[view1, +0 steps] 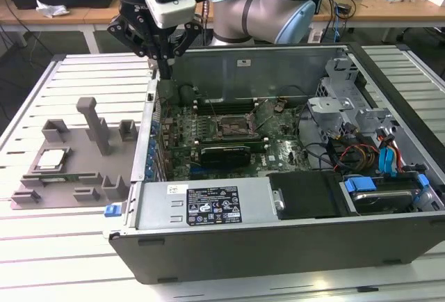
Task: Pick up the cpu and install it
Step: 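Reach for the cpu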
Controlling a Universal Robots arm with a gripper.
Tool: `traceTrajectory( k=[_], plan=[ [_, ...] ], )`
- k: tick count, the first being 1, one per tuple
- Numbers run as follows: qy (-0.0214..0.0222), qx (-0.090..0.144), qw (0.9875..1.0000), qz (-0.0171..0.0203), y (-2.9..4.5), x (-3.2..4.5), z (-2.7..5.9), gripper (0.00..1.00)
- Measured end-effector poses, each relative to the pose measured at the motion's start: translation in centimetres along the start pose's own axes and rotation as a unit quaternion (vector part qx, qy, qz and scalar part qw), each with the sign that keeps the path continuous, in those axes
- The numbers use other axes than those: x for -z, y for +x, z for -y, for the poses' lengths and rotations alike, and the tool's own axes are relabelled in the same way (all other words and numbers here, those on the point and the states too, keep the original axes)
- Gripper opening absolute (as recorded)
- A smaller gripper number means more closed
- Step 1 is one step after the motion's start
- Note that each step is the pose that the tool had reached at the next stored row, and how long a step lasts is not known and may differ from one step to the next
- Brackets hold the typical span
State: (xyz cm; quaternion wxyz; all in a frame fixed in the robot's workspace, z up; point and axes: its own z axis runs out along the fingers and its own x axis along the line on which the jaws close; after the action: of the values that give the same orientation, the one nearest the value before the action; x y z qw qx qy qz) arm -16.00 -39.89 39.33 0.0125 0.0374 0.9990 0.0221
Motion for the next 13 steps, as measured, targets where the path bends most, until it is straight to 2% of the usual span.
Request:
traceTrajectory(
  k=[4,10,13],
  plan=[
    [0.0,0.0,1.0,0.0,1.52,0.04,0.11,0.11],
    [0.0,0.0,1.0,0.0,2.83,0.07,0.21,0.11],
    [0.0,0.0,1.0,0.0,3.75,0.1,0.28,0.11]
  ],
)
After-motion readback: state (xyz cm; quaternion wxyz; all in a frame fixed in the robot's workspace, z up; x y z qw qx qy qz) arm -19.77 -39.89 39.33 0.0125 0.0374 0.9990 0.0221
